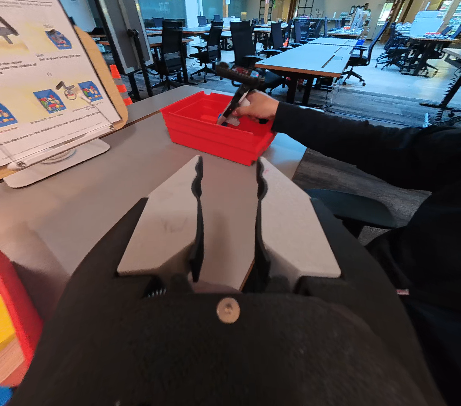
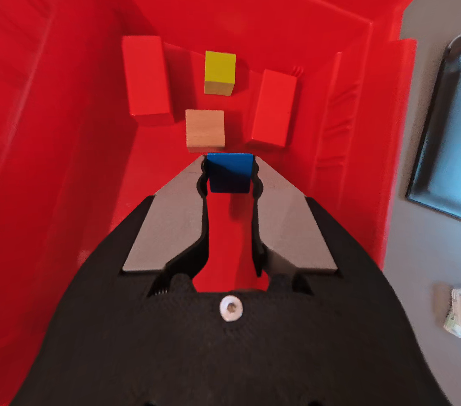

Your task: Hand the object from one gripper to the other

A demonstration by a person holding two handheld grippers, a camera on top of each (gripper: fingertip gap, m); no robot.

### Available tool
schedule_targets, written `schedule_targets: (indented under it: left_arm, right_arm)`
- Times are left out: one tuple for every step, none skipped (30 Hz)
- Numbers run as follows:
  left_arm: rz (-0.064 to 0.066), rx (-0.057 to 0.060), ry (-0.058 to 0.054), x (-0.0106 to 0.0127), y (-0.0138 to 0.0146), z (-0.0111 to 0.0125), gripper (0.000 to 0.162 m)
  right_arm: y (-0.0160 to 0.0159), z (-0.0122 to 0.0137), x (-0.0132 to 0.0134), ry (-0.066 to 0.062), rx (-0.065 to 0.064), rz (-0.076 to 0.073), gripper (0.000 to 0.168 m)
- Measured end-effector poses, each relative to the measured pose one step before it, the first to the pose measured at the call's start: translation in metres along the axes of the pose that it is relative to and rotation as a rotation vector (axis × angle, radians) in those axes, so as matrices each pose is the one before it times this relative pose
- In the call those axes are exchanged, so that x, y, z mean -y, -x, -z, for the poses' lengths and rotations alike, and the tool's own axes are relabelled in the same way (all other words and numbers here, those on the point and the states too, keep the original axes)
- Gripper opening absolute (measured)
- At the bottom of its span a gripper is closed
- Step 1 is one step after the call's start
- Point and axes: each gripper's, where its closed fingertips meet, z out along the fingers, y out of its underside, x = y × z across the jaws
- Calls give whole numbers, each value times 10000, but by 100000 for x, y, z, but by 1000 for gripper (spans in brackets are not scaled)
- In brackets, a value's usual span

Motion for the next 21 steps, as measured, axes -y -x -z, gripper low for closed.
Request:
schedule_targets:
  left_arm:
    - [70, 218, 98, -121, 594, 266, 43]
    - [122, 289, 57, -66, 775, 357, 44]
    - [139, 275, -26, 75, 826, 451, 44]
    - [143, 223, -88, 154, 779, 539, 44]
    - [131, 258, -99, 155, 870, 595, 44]
    - [57, 397, -44, 71, 1083, 601, 44]
    - [-35, 584, 25, -55, 1377, 596, 45]
    - [-94, 705, 86, -176, 1555, 551, 45]
    - [-74, 648, 116, -254, 1466, 494, 47]
    - [-14, 479, 108, -247, 1215, 454, 48]
    - [24, 410, 84, -249, 1131, 402, 48]
    - [12, 470, 86, -278, 1236, 355, 49]
    - [3, 520, 98, -316, 1330, 271, 49]
    - [19, 465, 90, -298, 1290, 124, 49]
    - [35, 337, 82, -255, 1138, -95, 48]
    - [37, 138, 85, -131, 941, -403, 47]
    - [22, 22, 208, -148, 904, -750, 46]
    - [37, 10, 465, -398, 1064, -1069, 46]
    - [61, 16, 711, -701, 1200, -1295, 46]
    - [17, 20, 863, -924, 1270, -1402, 48]
    - [-12, 107, 891, -1003, 1427, -1445, 49]
  right_arm:
    - [-371, -485, -482, 241, -182, 18, 32]
    - [-317, -346, -570, 285, -135, 31, 32]
    - [-10, -203, -535, 250, 51, -21, 32]
    - [213, -28, -416, 190, 173, -19, 36]
    - [179, 204, -245, 86, 114, -28, 39]
    - [81, 473, 64, -113, -16, 38, 42]
    - [49, 747, 333, -282, -77, 73, 46]
    - [98, 943, 466, -329, -72, 70, 47]
    - [208, 1068, 578, -357, -21, 48, 51]
    - [456, 1184, 714, -432, 95, 27, 56]
    - [716, 1282, 864, -529, 199, 33, 59]
    - [1018, 1353, 1004, -629, 302, 55, 59]
    - [1369, 1354, 1116, -703, 430, 47, 59]
    - [1671, 1280, 1087, -695, 545, 34, 59]
    - [1838, 1091, 978, -615, 586, 55, 58]
    - [1781, 876, 854, -499, 522, 104, 57]
    - [1623, 636, 723, -376, 399, 179, 56]
    - [1421, 404, 568, -224, 273, 241, 55]
    - [1220, 249, 416, -86, 166, 250, 55]
    - [1166, 174, 379, -47, 147, 262, 55]
    - [1179, 148, 412, -81, 179, 272, 55]
